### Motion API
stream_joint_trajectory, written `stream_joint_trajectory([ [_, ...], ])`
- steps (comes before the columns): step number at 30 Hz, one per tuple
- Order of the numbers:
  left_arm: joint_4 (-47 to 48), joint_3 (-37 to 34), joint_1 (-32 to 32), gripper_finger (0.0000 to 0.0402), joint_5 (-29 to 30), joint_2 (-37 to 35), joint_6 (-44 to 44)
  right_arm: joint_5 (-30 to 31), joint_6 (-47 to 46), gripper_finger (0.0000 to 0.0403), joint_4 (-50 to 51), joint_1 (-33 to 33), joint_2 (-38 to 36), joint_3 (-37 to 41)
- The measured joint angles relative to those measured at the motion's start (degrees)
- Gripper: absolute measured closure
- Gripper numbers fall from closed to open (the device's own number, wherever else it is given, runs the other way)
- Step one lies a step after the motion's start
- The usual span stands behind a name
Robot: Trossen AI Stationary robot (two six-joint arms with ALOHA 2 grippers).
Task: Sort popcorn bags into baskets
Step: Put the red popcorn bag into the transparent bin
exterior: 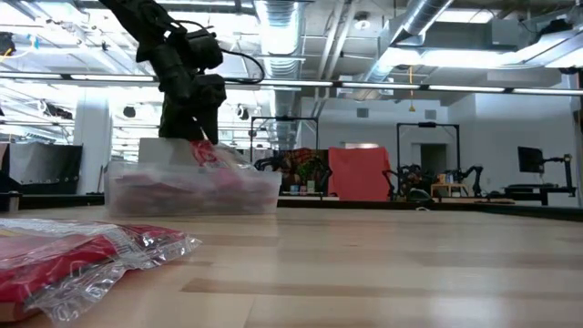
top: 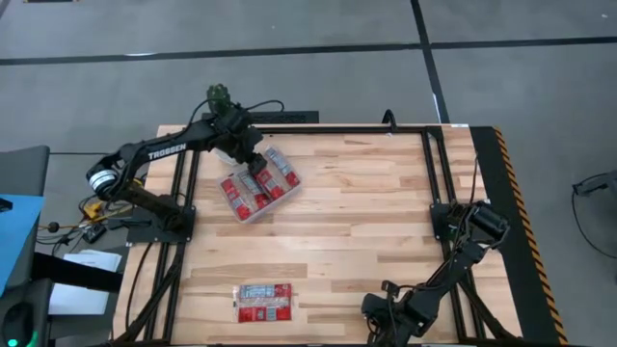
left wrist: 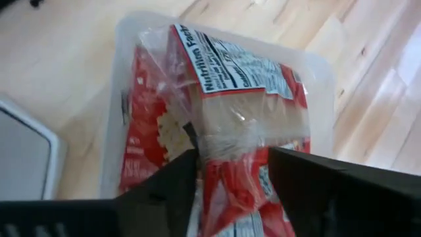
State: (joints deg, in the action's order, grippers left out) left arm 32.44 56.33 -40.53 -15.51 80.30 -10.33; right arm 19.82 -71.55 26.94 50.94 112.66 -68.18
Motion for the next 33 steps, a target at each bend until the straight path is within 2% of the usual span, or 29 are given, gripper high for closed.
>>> stream_joint_trajectory([
  [4, 3.04, 0.01, 0.01, 0.0188, -2.39, -0.86, -1.97, 0.44, 0.12, 0.0370, 0.18, 0.00, 0.00, 0.00],
  [7, 4.09, 0.03, 0.64, 0.0172, -3.71, -2.92, -2.47, 0.70, 1.36, 0.0376, 0.26, 0.00, 0.00, 0.00],
  [16, 3.85, 0.10, 3.51, 0.0172, 5.02, -11.20, -1.48, 0.78, 1.52, 0.0369, 0.30, 0.04, 0.02, 0.04],
  [18, 4.34, 0.10, 4.38, 0.0172, 4.81, -12.51, -2.69, 0.78, 1.53, 0.0366, 0.26, 0.04, 0.02, 0.04],
  [21, 7.54, 0.12, 6.71, 0.0172, 0.29, -14.92, -4.39, 0.76, 1.52, 0.0365, -0.08, 0.07, 0.04, 0.06],
  [24, 13.26, 0.14, 12.89, 0.0172, -4.45, -17.93, -7.58, 0.92, 1.51, 0.0367, -0.48, 0.57, 0.06, 0.09],
  [27, 18.19, 0.14, 23.33, 0.0172, -6.42, -20.11, -14.66, 1.82, 1.21, 0.0372, -0.59, 0.81, 0.11, 0.11],
  [30, 18.25, -0.88, 36.16, 0.0172, -2.53, -21.80, -25.27, 2.54, 1.28, 0.0377, -0.95, 1.08, 0.11, 0.13],
  [33, 17.24, -2.08, 49.70, 0.0172, 5.74, -22.18, -34.39, 2.93, 2.52, 0.0381, -2.02, 1.05, 0.14, 0.17],
])
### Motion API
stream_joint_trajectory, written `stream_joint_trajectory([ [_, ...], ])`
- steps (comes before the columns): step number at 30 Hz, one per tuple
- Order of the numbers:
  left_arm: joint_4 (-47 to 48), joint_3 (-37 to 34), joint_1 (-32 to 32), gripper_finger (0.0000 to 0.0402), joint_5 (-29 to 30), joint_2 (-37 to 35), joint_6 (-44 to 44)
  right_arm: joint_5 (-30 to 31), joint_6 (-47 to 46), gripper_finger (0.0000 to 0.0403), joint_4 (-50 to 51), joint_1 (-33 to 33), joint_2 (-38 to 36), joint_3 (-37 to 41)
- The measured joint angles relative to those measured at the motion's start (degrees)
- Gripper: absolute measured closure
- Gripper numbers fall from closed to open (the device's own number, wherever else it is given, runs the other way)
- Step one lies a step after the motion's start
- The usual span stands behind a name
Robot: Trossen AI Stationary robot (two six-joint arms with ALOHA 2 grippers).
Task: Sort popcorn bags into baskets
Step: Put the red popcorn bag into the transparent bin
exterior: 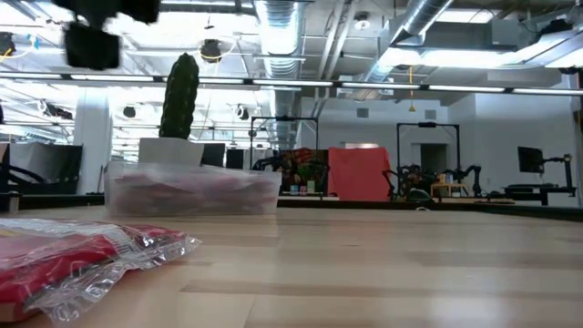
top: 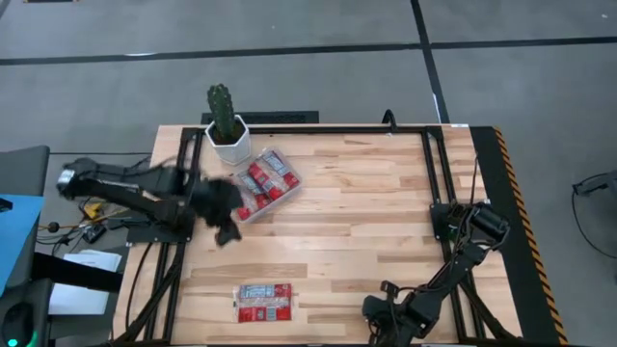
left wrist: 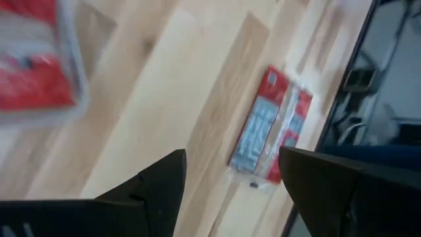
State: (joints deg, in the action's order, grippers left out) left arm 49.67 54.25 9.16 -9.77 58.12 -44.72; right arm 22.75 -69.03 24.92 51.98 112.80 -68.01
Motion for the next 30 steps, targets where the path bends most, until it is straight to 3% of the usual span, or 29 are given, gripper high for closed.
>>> stream_joint_trajectory([
  [4, -5.75, -3.54, 15.51, 0.0172, 12.98, 0.31, -6.77, 1.87, 0.81, 0.0379, -1.57, -0.12, 0.11, 0.00],
  [8, -15.26, -8.56, 23.96, 0.0172, 21.71, 2.95, -8.43, 2.00, 8.27, 0.0373, -7.69, -0.89, 0.13, -0.03],
  [12, -21.82, -12.96, 25.86, 0.0172, 22.39, 7.15, -10.92, 0.54, 19.39, 0.0379, -13.27, -4.38, 0.13, -0.09],
  [15, -26.62, -16.25, 26.40, 0.0172, 20.46, 9.75, -18.10, -2.10, 27.57, 0.0390, -16.96, -8.34, 0.13, -0.09],
  [20, -28.45, -19.07, 31.73, 0.0172, 19.88, 11.33, -34.87, -4.66, 35.84, 0.0389, -20.74, -13.85, 0.11, -0.13],
  [30, -28.08, -19.18, 47.16, 0.0172, 29.87, 13.46, -70.45, -3.07, 45.29, 0.0386, -39.00, -22.72, 0.08, -0.20],
])
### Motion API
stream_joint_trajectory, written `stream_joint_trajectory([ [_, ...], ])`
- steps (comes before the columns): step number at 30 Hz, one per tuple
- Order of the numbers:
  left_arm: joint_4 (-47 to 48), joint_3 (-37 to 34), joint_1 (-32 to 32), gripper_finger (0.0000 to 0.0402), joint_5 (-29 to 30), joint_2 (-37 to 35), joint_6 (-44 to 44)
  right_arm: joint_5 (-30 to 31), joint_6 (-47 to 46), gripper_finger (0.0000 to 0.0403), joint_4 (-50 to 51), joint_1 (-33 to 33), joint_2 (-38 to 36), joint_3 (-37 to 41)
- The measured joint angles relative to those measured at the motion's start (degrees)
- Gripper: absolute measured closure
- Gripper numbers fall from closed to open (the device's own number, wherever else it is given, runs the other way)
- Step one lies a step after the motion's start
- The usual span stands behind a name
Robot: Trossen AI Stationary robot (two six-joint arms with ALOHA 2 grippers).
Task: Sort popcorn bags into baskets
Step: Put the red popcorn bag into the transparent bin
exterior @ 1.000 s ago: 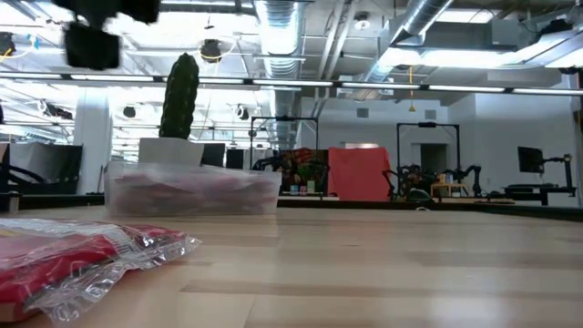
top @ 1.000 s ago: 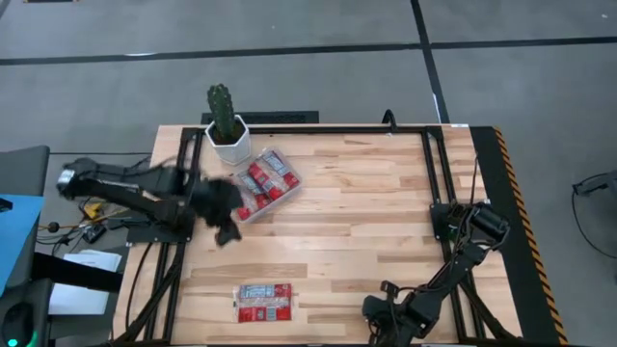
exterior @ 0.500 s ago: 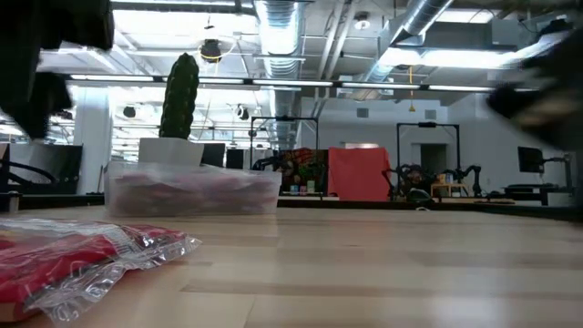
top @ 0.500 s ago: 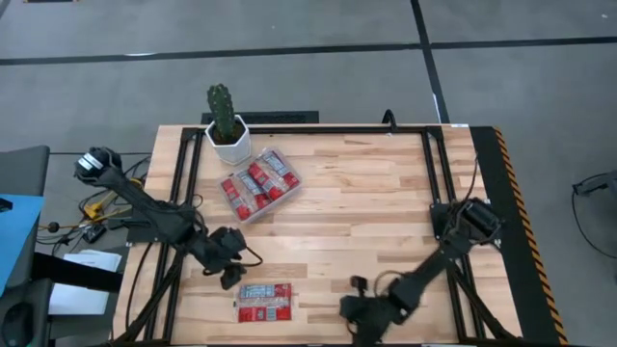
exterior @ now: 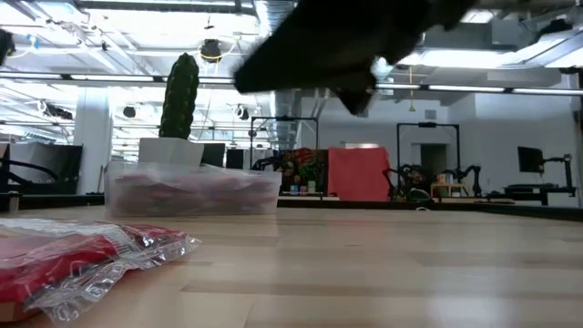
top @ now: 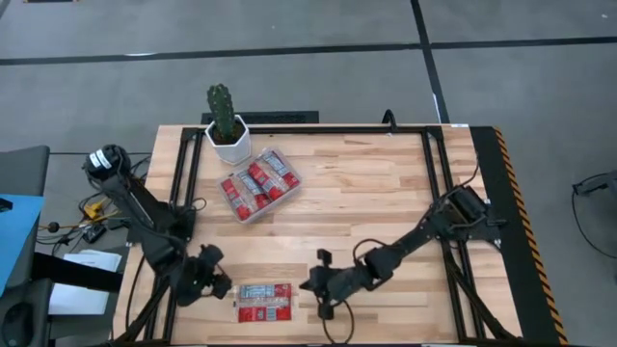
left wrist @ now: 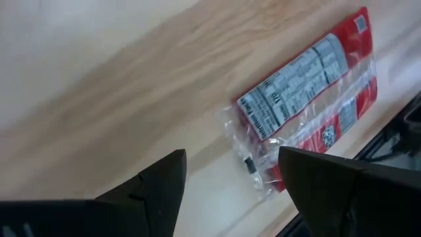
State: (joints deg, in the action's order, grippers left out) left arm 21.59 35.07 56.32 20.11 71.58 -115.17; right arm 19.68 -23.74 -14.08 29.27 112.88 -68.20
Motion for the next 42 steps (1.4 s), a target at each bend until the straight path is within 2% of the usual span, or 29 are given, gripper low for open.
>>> stream_joint_trajectory([
  [3, -1.96, 0.00, 3.03, 0.0172, 2.05, 2.85, -6.83, -0.02, 0.31, 0.0390, -3.05, -1.40, 0.00, 0.00],
  [7, -9.53, 0.00, 5.93, 0.0172, 5.51, 8.07, -12.52, -0.10, 0.27, 0.0384, -4.23, -1.37, 0.00, 0.00],
  [12, -24.06, 0.08, 6.79, 0.0172, 9.59, 16.18, -14.60, -0.24, 0.25, 0.0378, -3.62, -0.03, 0.00, -0.02],
  [19, -32.24, 2.48, 6.33, 0.0173, 11.41, 26.16, -16.08, -0.20, -0.45, 0.0390, -4.02, 0.31, 0.00, -0.02],
  [24, -31.76, 3.57, 5.46, 0.0173, 14.56, 28.58, -16.24, -0.76, -1.93, 0.0378, -3.84, 0.31, 3.65, -1.77],
  [34, -27.76, 3.73, 2.72, 0.0173, 16.63, 28.78, -17.58, -8.57, -2.82, 0.0390, -0.89, -0.11, 15.73, -14.29],
  [39, -27.12, 3.65, 1.35, 0.0176, 17.67, 28.84, -16.74, -10.80, -2.79, 0.0378, -0.83, -1.83, 17.73, -16.52],
  [42, -26.96, 3.63, 0.75, 0.0196, 17.64, 28.89, -16.53, -10.83, -2.70, 0.0377, -0.60, -2.29, 17.79, -16.84],
])
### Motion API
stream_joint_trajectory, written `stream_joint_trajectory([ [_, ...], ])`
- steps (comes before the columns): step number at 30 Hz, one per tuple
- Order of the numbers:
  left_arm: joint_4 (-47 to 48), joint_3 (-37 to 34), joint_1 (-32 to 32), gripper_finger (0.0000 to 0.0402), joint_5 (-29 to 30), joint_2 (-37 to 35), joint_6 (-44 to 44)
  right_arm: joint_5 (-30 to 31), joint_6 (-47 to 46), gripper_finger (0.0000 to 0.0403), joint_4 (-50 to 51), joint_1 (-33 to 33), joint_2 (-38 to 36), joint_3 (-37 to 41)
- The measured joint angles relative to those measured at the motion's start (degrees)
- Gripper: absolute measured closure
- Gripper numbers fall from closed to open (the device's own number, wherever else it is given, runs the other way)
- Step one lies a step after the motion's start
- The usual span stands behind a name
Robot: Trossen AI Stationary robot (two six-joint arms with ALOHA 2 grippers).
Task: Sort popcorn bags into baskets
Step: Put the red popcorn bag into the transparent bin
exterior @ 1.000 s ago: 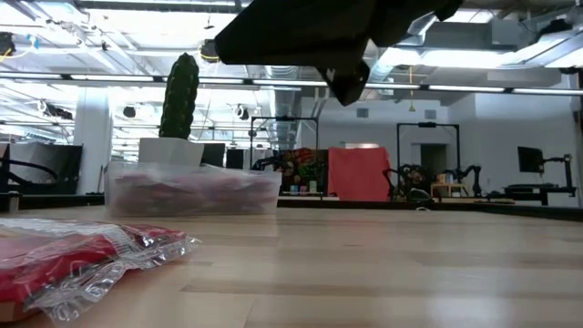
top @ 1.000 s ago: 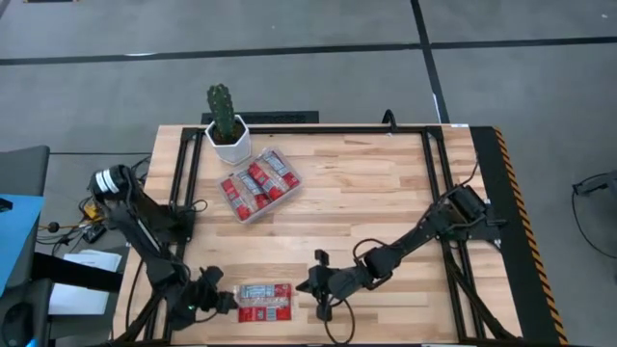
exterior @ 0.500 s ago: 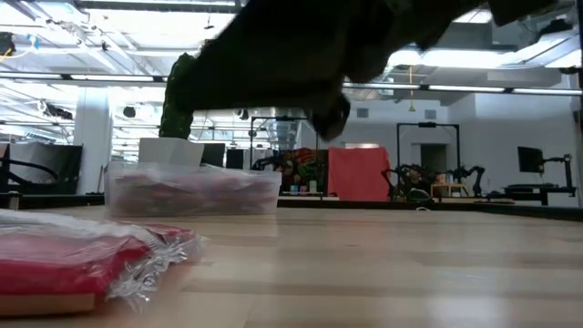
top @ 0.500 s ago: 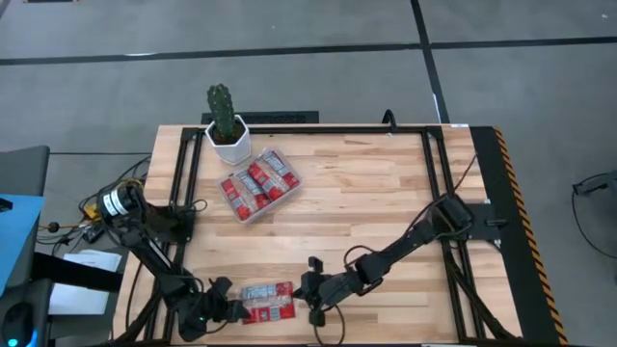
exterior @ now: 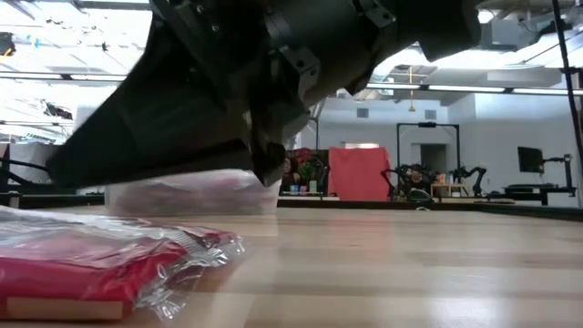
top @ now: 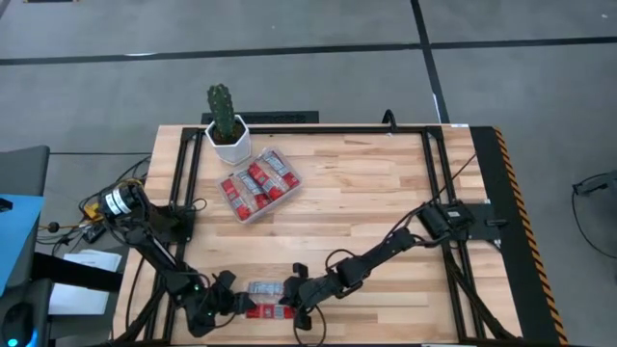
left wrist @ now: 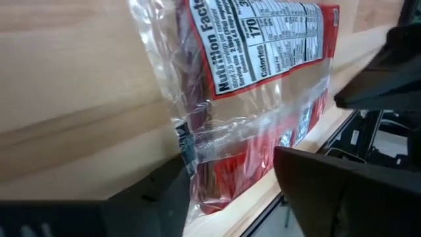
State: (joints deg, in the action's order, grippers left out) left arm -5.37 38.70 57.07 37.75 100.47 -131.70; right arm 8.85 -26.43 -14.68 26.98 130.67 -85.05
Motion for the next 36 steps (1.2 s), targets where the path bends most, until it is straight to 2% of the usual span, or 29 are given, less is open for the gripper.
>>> stream_joint_trajectory([
  [7, 0.78, 0.00, -0.49, 0.0289, 0.01, 0.02, 0.02, -0.02, 3.09, 0.0389, 1.04, -0.17, -0.02, 0.01],
  [15, 0.76, 0.00, -1.35, 0.0394, 0.05, 0.02, 1.22, -0.01, 5.89, 0.0375, 3.29, -0.84, -1.93, 0.19],
  [17, 0.52, 0.00, -1.35, 0.0396, -0.03, -0.14, 1.69, 0.09, 7.24, 0.0377, 4.55, -0.87, -4.78, 0.02],
  [22, 2.01, 0.64, -1.24, 0.0401, 1.56, -2.03, 6.73, 0.69, 10.69, 0.0389, 17.97, -0.65, -13.62, 0.02],
  [25, 4.41, 1.24, -2.14, 0.0401, 3.24, -4.36, 12.00, 3.36, 11.80, 0.0389, 25.45, 0.07, -19.12, 0.01],
  [28, 6.12, 3.08, -3.04, 0.0401, 2.22, -8.47, 15.68, 7.44, 11.93, 0.0378, 31.97, 1.32, -23.64, 0.01],
  [36, 20.91, 8.26, -8.90, 0.0401, 0.41, -18.68, 29.83, 15.15, 11.86, 0.0377, 39.63, 4.45, -29.17, 0.03],
])
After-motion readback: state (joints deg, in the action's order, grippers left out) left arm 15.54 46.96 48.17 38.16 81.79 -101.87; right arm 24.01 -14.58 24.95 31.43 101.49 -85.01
